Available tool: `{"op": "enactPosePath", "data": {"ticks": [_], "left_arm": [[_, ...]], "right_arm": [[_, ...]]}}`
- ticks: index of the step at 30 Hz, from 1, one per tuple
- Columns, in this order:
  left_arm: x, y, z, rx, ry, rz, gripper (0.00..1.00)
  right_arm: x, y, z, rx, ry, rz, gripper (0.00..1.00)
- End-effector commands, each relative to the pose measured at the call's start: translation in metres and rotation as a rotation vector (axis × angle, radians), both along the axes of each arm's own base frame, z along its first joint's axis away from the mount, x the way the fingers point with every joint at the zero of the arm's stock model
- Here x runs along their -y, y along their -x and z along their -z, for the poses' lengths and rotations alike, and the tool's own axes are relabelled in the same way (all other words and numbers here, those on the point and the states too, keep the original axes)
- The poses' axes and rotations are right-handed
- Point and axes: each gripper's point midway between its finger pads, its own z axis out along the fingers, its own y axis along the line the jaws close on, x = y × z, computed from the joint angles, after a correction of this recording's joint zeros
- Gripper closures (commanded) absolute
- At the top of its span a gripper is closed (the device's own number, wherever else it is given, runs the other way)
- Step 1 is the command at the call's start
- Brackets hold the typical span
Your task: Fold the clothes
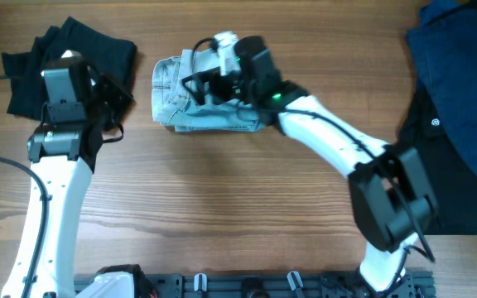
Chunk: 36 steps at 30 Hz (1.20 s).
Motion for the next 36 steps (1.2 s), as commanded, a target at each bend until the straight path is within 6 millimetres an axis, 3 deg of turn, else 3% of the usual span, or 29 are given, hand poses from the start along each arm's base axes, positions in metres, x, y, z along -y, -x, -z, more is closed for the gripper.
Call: {"op": "enactPosePath", "data": {"ticks": [1, 4, 8, 15, 17, 20, 23, 26, 29, 32, 36], "left_arm": [[0.026, -0.010, 0.031, -0.063, -0.028, 0.136, 0.96], [0.049, -0.021, 0.051, -0.083, -0.029, 0.236, 0.96], [0.065, -0.029, 0.071, -0.105, -0.023, 0.279, 0.95], [0.089, -0.056, 0.094, -0.054, -0.077, 0.373, 0.93], [0.090, -0.061, 0.110, -0.069, -0.075, 0.380, 0.81], [0.094, -0.063, 0.132, -0.099, -0.030, 0.430, 0.48], [0.089, -0.062, 0.131, -0.095, 0.043, 0.449, 0.26], [0.078, -0.065, 0.120, -0.061, 0.126, 0.462, 0.15], [0.051, -0.067, 0.118, -0.046, 0.177, 0.433, 0.05], [0.041, -0.064, 0.132, -0.050, 0.211, 0.477, 0.02], [0.050, -0.058, 0.157, -0.075, 0.248, 0.565, 0.00]], "right_arm": [[0.050, -0.015, -0.028, -0.001, -0.002, 0.087, 0.00], [0.083, -0.017, -0.013, -0.106, -0.003, 0.109, 0.01], [0.106, -0.016, -0.006, -0.178, -0.018, 0.122, 0.00], [0.112, -0.012, 0.001, -0.214, 0.001, 0.132, 0.00], [0.113, -0.012, 0.001, -0.210, 0.005, 0.129, 0.00], [0.113, -0.011, 0.003, -0.205, 0.019, 0.117, 0.00], [0.114, -0.010, 0.004, -0.195, 0.030, 0.106, 0.00], [0.116, -0.011, 0.004, -0.195, 0.029, 0.111, 0.00], [0.120, -0.013, 0.004, -0.199, 0.026, 0.123, 0.00], [0.122, -0.013, 0.005, -0.204, 0.028, 0.126, 0.00], [0.125, -0.012, 0.006, -0.214, 0.030, 0.132, 0.00]]}}
